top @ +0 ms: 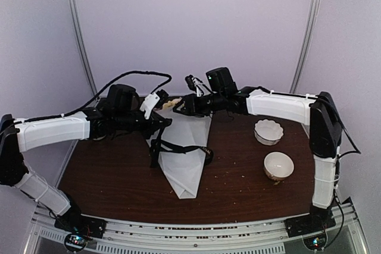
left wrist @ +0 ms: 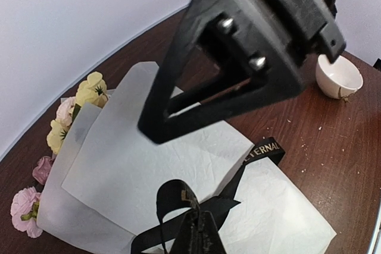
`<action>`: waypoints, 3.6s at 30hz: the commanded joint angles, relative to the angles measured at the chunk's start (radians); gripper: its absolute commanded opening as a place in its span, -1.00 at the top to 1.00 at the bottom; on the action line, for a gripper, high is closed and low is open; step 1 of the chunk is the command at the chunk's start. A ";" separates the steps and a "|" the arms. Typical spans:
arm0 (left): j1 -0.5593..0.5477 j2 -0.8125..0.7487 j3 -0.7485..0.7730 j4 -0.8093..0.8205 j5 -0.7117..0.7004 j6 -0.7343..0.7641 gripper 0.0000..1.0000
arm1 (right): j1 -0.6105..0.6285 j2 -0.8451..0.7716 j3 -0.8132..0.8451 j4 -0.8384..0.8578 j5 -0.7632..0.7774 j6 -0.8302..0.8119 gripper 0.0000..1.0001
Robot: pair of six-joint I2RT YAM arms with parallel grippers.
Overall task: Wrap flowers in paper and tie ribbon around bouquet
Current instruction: Place the right side of the ribbon on the folded bouquet, then pass from the left arm to the right, then cross the ribbon over the folded bouquet.
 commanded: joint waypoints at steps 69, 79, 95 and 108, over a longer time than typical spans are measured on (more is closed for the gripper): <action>0.128 0.273 0.034 -0.174 -0.165 -0.093 0.19 | 0.053 -0.082 -0.166 -0.013 0.207 -0.128 1.00; 0.122 0.326 0.050 -0.109 -0.095 -0.083 1.00 | 0.025 -0.041 -0.074 -0.043 0.203 -0.186 1.00; 0.122 0.002 -0.158 0.102 -0.053 -0.128 1.00 | -0.004 0.105 -0.010 -0.077 0.318 -0.277 1.00; 0.145 -0.126 -0.196 0.198 -0.132 -0.239 1.00 | 0.003 0.087 -0.168 -0.092 0.217 -0.325 1.00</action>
